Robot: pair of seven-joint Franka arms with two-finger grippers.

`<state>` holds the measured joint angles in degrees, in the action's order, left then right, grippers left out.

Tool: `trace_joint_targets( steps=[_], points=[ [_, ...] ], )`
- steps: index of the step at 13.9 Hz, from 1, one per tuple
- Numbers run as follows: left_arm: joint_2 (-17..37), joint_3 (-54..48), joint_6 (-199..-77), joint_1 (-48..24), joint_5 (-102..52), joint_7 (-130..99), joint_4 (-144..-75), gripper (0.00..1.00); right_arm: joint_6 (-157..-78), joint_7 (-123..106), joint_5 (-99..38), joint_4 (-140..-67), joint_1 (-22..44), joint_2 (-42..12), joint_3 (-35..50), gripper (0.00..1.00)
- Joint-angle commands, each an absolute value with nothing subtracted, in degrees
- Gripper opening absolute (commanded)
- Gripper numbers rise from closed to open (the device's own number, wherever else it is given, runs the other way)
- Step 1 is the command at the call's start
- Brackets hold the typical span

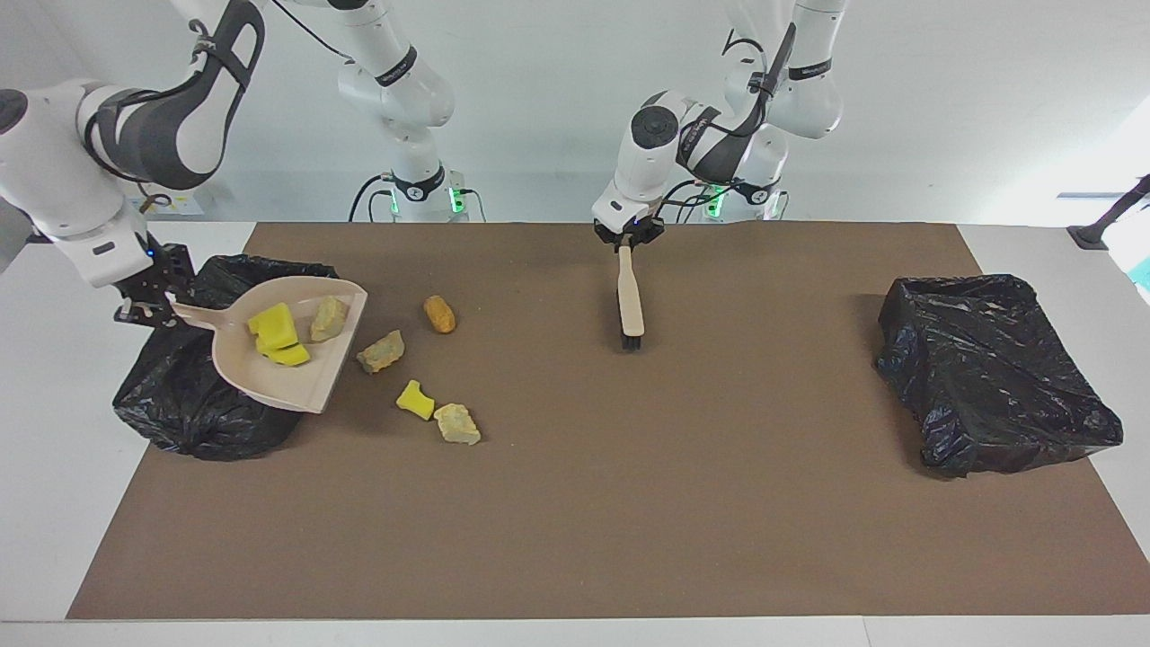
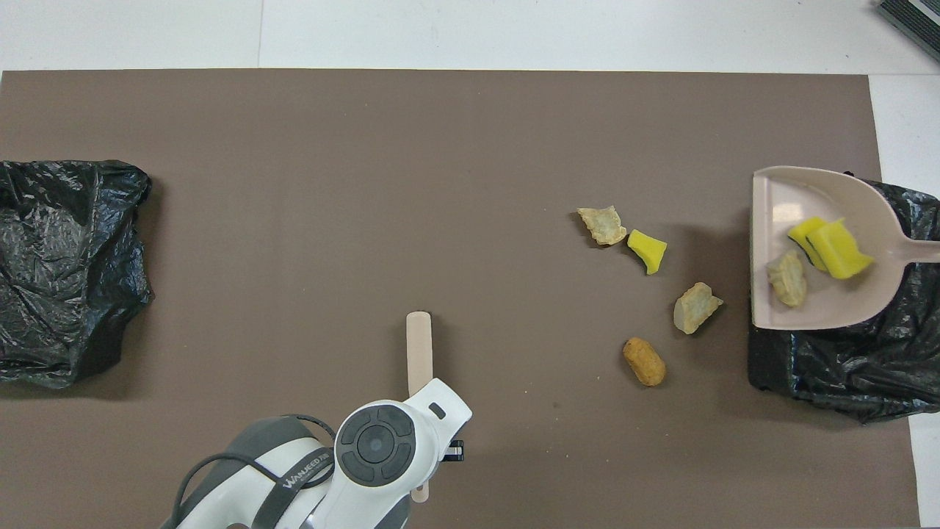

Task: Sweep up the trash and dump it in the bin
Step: 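Tip the dustpan over the bag with the right gripper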

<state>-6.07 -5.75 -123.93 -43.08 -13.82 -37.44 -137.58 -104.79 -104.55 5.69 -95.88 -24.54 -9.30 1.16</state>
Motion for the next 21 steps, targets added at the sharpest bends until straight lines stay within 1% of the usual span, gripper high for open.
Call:
trace_joint_targets(
  steps=[1, 2, 4, 5, 6, 8, 9, 11, 12, 14, 16, 18, 20, 21],
  points=[
    [-7.2, -4.9, -125.3, -44.3, -15.8, -38.8, -139.6, 0.00, -104.9, -106.1, 11.6, -96.6, -28.4, -7.3, 1.7, 0.00],
    [-7.2, -4.9, -125.4, -44.3, -15.8, -41.4, -139.6, 0.00, -105.2, -105.6, 13.0, -96.9, -29.5, -7.2, 1.3, 0.00],
    [-7.2, -4.9, -125.4, -44.3, -15.8, -41.1, -139.6, 0.00, -105.9, -99.1, 20.2, -98.5, -29.6, -6.2, 1.2, 0.00],
    [-7.2, -4.9, -125.4, -44.3, -15.8, -41.0, -139.6, 0.04, -107.0, -92.8, 23.3, -100.5, -29.5, -5.2, 1.3, 0.00],
    [-7.1, -4.9, -125.5, -44.3, -15.8, -40.8, -139.6, 0.18, -107.8, -86.8, 25.1, -102.4, -29.5, -4.2, 1.5, 0.00],
    [-6.7, -4.8, -125.2, -43.7, -15.8, -33.5, -139.0, 0.94, -106.2, -75.2, 25.5, -104.0, -28.9, -3.3, 1.5, 0.00],
    [-6.5, -4.7, -124.6, -43.3, -15.8, -31.2, -138.7, 1.00, -103.8, -71.9, 26.3, -103.8, -28.6, -3.3, 1.6, 0.00],
    [-6.2, -4.6, -122.9, -42.9, -15.8, -32.2, -137.2, 1.00, -100.5, -68.9, 29.5, -102.9, -26.5, -3.3, 1.6, 0.00],
    [-6.2, -4.5, -121.7, -41.7, -15.8, -32.8, -136.2, 1.00, -99.9, -69.1, 31.1, -102.7, -26.0, -3.2, 1.5, 0.00],
    [-6.6, -4.4, -116.8, -37.5, -15.7, -32.9, -132.7, 1.00, -95.8, -69.8, 37.2, -101.2, -23.1, -2.7, 2.1, 0.00],
    [-7.0, -4.3, -110.8, -33.0, -14.9, -32.3, -127.8, 1.00, -95.1, -70.0, 40.5, -101.2, -20.7, -1.5, 2.1, 0.00],
    [-9.7, -4.3, -107.2, -28.2, -13.9, -31.4, -124.8, 1.00, -94.9, -71.2, 44.1, -101.2, -18.6, -0.5, 2.2, 0.00],
    [-10.2, -4.2, -102.6, -26.4, -9.5, -29.7, -122.1, 1.00, -94.8, -73.6, 46.1, -101.2, -16.6, 0.3, 2.2, 0.00],
    [-10.3, -4.2, -100.5, -24.1, -7.5, -28.5, -120.8, 1.00, -94.7, -73.7, 48.7, -101.2, -15.7, 0.5, 2.3, 0.00]
  ],
)
